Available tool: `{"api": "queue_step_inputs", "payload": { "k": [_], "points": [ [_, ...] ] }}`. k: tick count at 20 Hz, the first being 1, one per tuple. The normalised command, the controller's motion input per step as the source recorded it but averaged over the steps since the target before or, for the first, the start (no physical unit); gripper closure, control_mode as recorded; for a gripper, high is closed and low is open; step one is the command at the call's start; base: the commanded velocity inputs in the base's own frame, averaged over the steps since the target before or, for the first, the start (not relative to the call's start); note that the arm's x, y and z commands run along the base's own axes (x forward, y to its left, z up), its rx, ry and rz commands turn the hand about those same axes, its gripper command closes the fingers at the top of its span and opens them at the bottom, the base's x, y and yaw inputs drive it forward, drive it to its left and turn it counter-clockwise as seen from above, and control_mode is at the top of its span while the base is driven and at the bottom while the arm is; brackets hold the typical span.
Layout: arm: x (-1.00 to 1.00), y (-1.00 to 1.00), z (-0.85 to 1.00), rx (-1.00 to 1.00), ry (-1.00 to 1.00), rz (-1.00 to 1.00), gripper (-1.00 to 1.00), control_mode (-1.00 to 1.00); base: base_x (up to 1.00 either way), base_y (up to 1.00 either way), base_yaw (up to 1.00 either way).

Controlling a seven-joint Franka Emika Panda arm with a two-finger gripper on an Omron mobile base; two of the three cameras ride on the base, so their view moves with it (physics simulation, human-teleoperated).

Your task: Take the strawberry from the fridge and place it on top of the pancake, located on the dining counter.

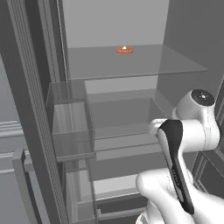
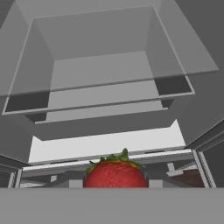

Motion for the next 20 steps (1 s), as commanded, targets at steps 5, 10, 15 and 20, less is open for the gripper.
{"api": "queue_step_inputs", "payload": {
  "k": [5,10,15,20],
  "points": [
    [0.00,0.00,0.00,0.00,0.00,0.00,1.00,-1.00,0.00,0.00,0.00],
    [0.00,0.00,0.00,0.00,0.00,0.00,1.00,1.00,-0.18,0.02,0.01],
    [0.00,0.00,0.00,0.00,0.00,0.00,1.00,1.00,-0.86,0.06,0.00],
    [0.00,0.00,0.00,0.00,0.00,0.00,1.00,1.00,-0.99,0.13,-0.05]
  ]
}}
